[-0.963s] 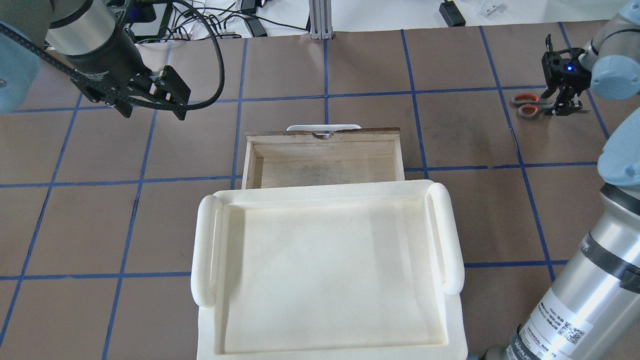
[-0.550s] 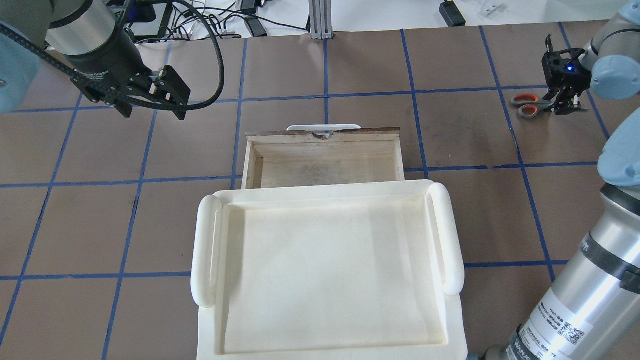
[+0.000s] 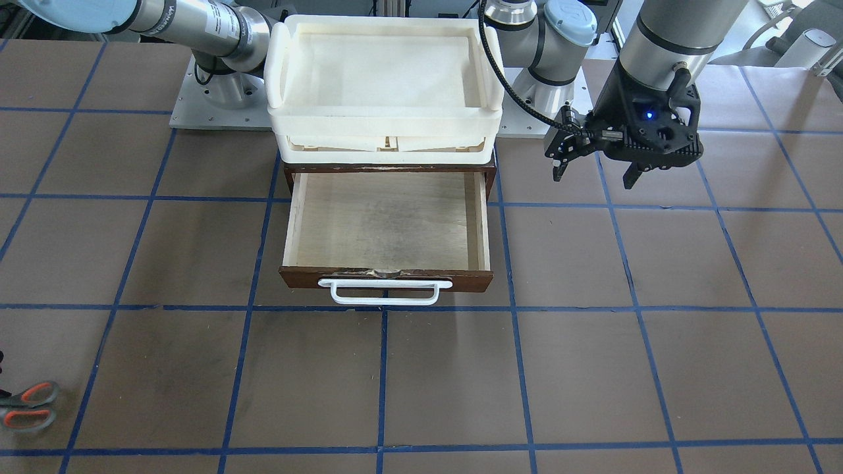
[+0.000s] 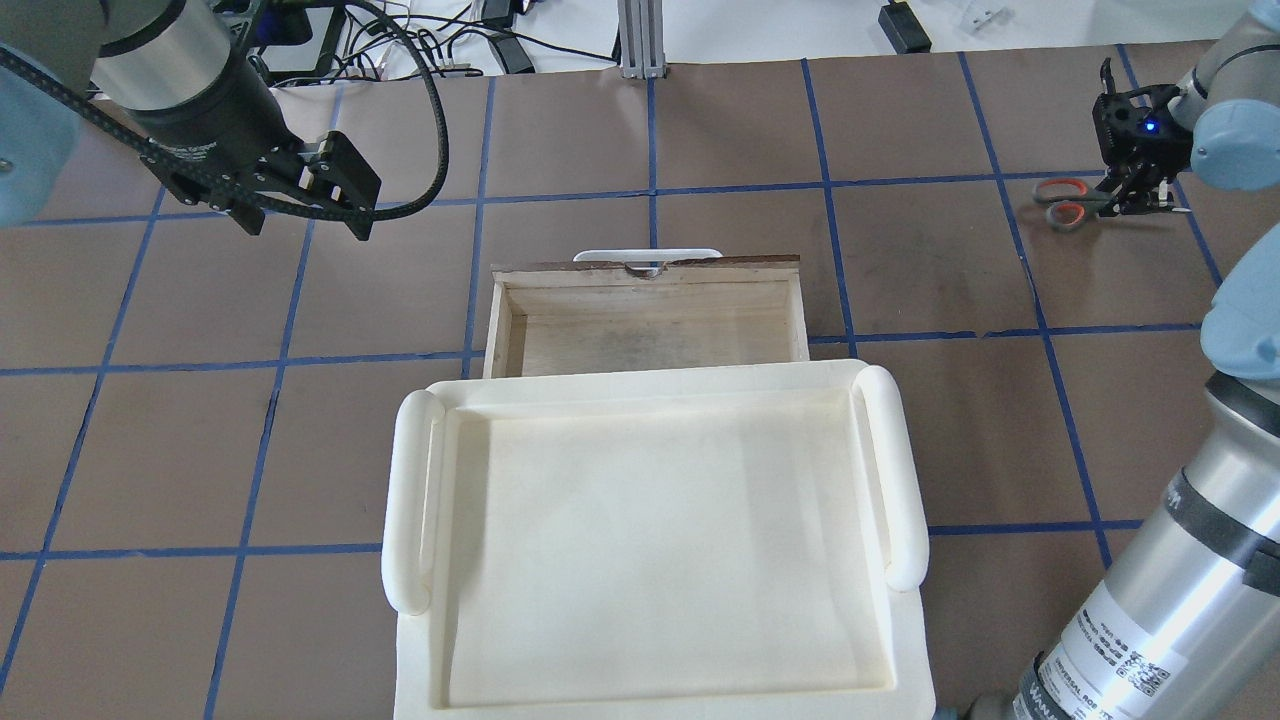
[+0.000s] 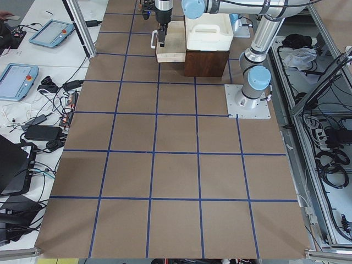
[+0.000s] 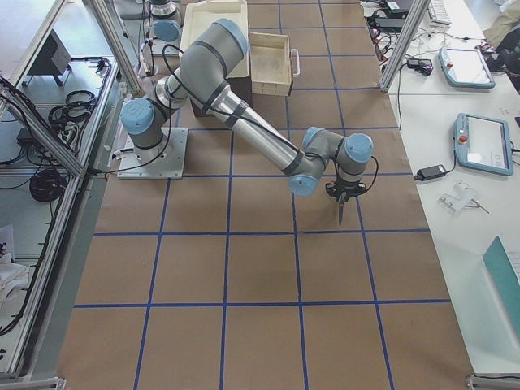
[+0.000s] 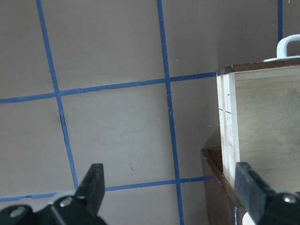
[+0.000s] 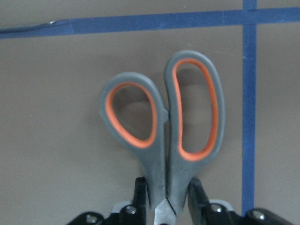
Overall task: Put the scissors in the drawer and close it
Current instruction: 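Close the right gripper on the scissors handles and lift them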
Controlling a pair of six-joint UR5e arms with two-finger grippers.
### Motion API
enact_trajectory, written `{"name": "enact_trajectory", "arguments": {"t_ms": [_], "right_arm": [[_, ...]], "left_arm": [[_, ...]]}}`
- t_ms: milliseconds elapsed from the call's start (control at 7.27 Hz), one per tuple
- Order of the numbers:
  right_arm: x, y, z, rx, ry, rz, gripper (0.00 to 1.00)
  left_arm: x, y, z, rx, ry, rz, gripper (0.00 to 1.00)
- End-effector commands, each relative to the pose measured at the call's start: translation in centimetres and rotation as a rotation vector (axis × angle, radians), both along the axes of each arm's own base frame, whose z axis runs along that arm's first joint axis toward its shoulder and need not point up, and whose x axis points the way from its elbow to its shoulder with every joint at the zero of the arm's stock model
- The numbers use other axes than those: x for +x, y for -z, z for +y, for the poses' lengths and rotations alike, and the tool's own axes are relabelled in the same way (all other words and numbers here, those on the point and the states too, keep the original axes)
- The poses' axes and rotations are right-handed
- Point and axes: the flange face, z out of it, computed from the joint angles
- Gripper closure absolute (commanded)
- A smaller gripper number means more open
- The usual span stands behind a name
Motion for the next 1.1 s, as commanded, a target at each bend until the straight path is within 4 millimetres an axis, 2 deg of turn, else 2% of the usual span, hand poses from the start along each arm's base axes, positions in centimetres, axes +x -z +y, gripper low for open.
{"name": "enact_trajectory", "arguments": {"t_ms": [0, 138, 413, 550, 688, 825, 963], "right_arm": [[1.1, -5.1, 1.0, -0.001, 0.000, -0.002, 1.00], [2.7, -7.5, 1.9, 0.036, -0.013, -0.023, 1.00], [8.5, -14.9, 4.4, 0.076, -0.066, -0.035, 1.00], [12.5, -18.2, 5.8, 0.094, -0.067, -0.028, 1.00], [17.3, -20.7, 7.4, 0.117, -0.065, -0.026, 1.00], [21.6, -22.6, 9.5, 0.118, -0.060, -0.010, 1.00], [25.1, -23.2, 11.5, 0.126, -0.080, 0.016, 1.00]], "left_arm": [[0.0, 0.0, 0.0, -0.001, -0.001, -0.001, 0.00], [0.1, -0.1, 0.0, -0.001, -0.001, -0.001, 0.00], [0.1, -0.1, 0.0, -0.001, -0.002, -0.002, 0.00], [0.0, -0.1, 0.0, -0.001, 0.000, -0.002, 0.00], [0.0, -0.1, 0.0, -0.001, 0.000, -0.002, 0.00], [0.0, -0.1, 0.0, -0.001, -0.011, 0.001, 0.00], [0.1, -0.3, 0.0, -0.014, -0.004, -0.010, 0.00]]}}
